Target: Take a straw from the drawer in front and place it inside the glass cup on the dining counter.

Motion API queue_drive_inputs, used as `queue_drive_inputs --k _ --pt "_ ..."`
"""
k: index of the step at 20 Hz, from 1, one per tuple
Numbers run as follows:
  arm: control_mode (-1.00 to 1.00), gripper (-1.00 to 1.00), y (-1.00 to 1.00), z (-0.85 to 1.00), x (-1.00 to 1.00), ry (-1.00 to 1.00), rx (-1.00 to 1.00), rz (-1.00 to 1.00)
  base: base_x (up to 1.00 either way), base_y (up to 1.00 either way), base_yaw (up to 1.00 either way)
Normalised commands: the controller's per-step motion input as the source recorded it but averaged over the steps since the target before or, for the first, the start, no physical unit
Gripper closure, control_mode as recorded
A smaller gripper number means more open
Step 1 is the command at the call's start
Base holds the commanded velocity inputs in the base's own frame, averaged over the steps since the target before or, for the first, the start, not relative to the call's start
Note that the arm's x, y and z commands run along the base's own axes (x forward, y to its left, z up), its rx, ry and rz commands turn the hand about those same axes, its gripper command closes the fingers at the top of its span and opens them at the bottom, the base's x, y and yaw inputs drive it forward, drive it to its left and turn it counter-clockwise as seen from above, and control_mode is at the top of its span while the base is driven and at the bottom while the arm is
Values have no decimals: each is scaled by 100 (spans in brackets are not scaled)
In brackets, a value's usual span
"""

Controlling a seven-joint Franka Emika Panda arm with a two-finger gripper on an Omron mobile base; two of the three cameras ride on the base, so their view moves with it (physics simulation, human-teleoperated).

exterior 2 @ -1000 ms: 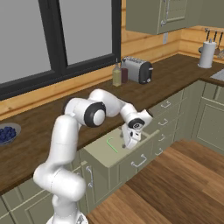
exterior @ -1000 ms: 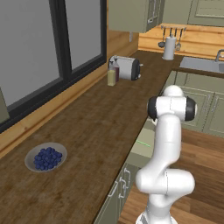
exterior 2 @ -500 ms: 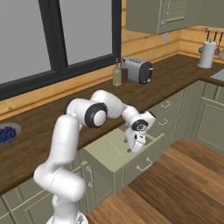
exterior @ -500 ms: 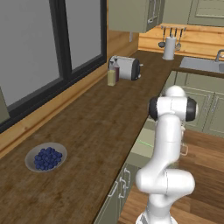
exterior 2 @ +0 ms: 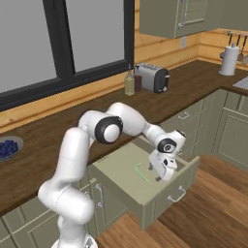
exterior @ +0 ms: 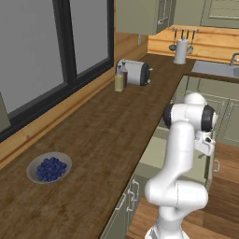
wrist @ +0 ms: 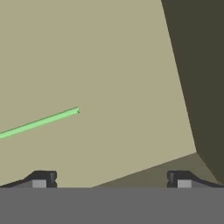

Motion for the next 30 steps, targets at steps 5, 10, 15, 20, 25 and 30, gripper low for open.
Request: queue_drive_inputs --k 5,10,15,20,25,30 --pt "-100 -100 -80 -12 -69 0 0 16 0 0 0" --pt "-100 -100 -46 7 -37 -1 0 17 0 0 0" --pt "-100 -100 38 34 33 -2 -2 25 0 0 0" --pt "-100 -100 76 6 60 0 -2 30 0 0 0" --pt "-100 -100 51 -30 40 0 0 39 0 0 0" --pt "-100 -100 5 -44 28 -3 0 46 0 0 0"
